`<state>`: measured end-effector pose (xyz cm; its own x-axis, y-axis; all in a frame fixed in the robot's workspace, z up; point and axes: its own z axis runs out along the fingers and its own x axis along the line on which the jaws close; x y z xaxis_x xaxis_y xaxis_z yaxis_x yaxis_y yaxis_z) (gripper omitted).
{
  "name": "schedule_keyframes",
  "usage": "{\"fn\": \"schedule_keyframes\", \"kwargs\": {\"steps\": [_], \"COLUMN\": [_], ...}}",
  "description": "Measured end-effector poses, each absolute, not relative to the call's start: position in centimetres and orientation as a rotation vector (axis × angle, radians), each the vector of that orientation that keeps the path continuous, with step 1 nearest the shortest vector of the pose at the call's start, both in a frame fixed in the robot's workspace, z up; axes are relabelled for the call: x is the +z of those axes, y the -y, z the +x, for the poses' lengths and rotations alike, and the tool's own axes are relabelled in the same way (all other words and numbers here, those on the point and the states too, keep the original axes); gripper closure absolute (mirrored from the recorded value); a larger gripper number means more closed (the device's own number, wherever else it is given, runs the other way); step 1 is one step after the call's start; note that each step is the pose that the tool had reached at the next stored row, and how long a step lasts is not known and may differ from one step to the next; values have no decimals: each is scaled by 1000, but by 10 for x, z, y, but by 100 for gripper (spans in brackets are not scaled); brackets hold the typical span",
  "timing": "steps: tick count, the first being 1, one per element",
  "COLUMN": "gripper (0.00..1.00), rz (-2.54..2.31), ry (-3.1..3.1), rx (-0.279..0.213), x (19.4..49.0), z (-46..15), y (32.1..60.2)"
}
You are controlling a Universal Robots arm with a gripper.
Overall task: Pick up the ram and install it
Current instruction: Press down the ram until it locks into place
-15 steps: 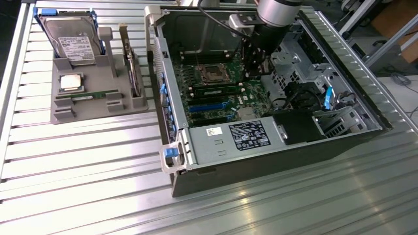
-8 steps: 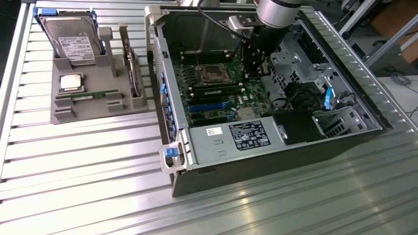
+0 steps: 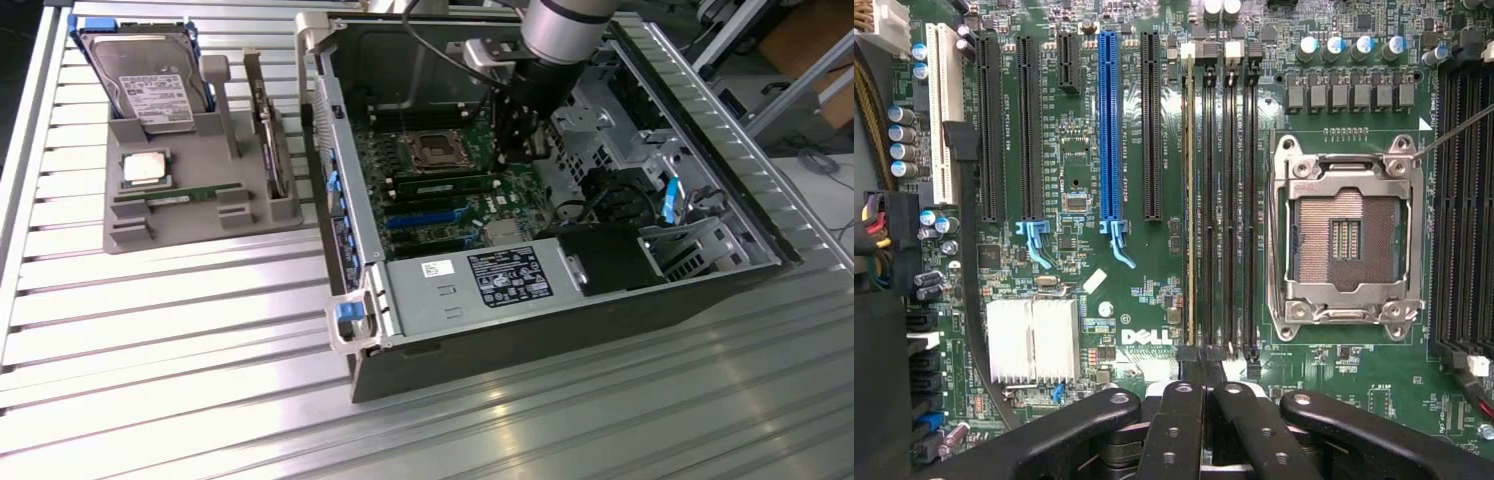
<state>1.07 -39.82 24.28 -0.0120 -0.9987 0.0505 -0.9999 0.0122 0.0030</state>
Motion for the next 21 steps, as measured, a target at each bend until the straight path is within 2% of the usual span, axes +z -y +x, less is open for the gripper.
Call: {"fn": "schedule_keyframes", "kwargs": {"steps": [21], "gripper": [89], "rz": [2174], "ry": [2201], "rx": [66], "x": [235], "z": [11], "y": [398]}}
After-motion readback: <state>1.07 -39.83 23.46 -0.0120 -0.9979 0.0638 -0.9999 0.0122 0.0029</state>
